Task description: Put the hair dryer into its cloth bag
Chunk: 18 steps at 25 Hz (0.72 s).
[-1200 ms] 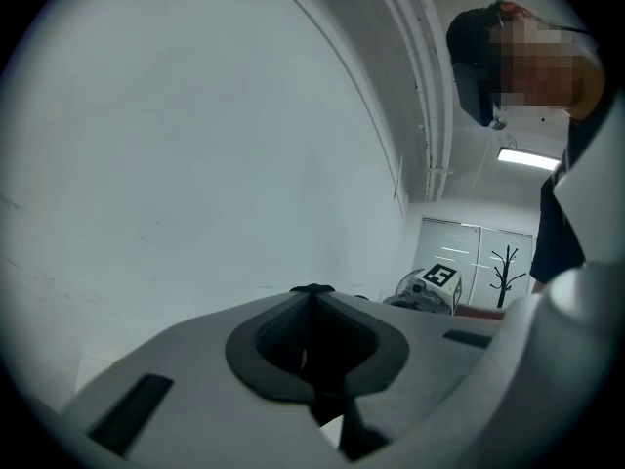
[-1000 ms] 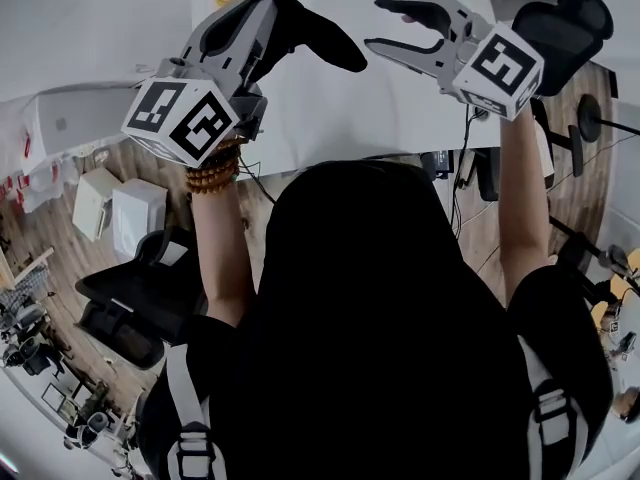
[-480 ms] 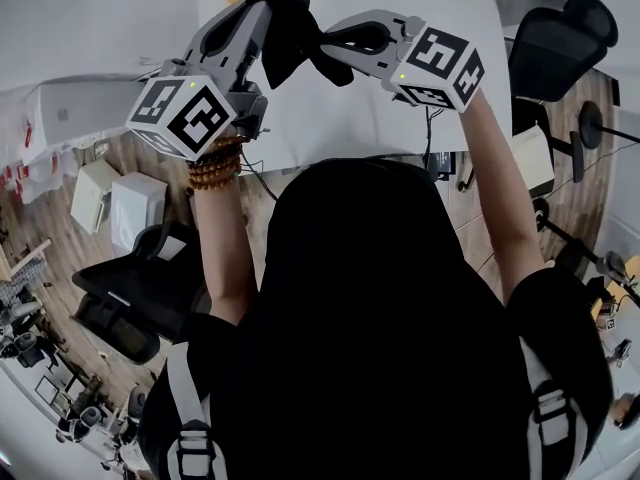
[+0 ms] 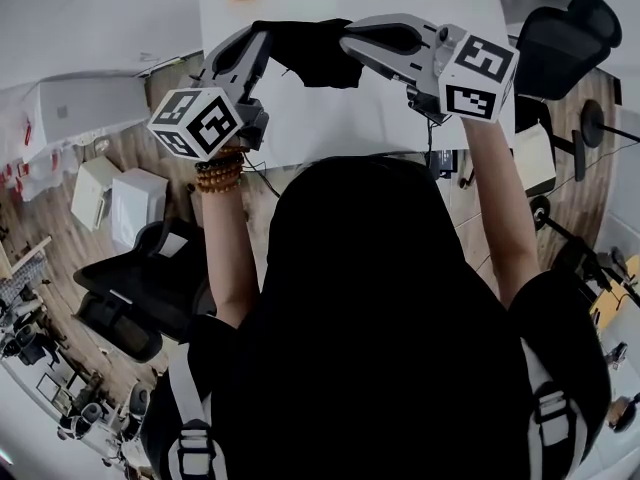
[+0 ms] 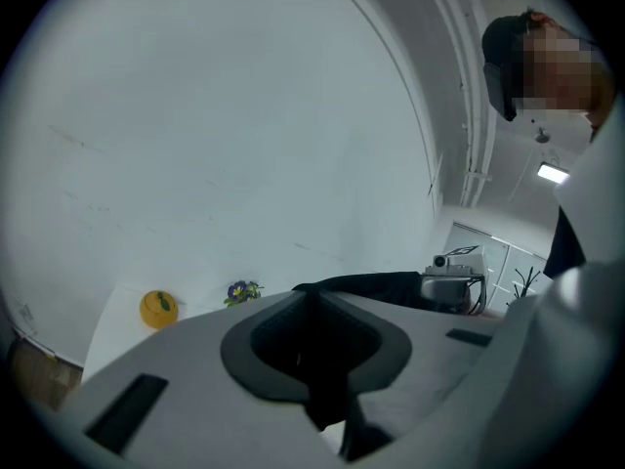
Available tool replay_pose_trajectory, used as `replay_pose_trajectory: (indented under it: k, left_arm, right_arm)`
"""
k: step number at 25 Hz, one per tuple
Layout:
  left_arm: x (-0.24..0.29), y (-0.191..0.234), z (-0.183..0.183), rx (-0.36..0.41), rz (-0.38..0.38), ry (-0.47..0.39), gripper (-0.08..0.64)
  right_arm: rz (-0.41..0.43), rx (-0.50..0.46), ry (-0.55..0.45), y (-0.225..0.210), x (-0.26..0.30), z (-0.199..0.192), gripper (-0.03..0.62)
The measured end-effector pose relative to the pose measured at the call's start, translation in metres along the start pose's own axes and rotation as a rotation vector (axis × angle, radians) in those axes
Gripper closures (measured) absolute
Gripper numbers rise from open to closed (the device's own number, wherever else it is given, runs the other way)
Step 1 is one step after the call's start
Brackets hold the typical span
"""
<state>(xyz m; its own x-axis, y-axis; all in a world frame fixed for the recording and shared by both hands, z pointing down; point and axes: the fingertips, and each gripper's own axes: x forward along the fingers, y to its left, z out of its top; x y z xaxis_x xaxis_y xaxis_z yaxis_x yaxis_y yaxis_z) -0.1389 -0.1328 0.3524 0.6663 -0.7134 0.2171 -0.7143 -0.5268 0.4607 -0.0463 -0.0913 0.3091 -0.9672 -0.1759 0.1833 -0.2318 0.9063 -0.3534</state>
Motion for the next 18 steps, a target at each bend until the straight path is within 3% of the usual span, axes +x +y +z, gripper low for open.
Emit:
replay_pose_trajectory:
  k: [2,7,10,12,15,18]
  left_arm:
    - [0.000,0.004,-0.015,-0.044,0.017,0.025,0.516]
    - [-0.003,0.008,-0.069,-0.194,0.074,0.118,0.372]
    - [-0.005,0.010,-0.101,-0.269,0.092,0.164,0.354]
    - [0.001,0.006,-0.113,-0.315,0.060,0.181,0.361]
    - [0.015,0.000,-0.112,-0.330,0.012,0.177,0.382]
    - [0.029,0.006,-0.101,-0.307,0.024,0.172,0.380]
  right_arm:
    - [-0.012,-0.006,0.000,0.000,0.000,0.000,0.555]
    - [-0.076,0.041,-0.041,-0.008,-0.007,-0.005,0.555]
    - [-0.082,0.070,-0.078,-0.006,-0.013,-0.005,0.555]
    - [-0.077,0.069,-0.086,-0.002,-0.016,-0.004,0.555]
    - [-0.087,0.063,-0.086,-0.003,-0.015,-0.006,0.555]
    - [-0.082,0.061,-0.082,-0.001,-0.012,-0.010,0.555]
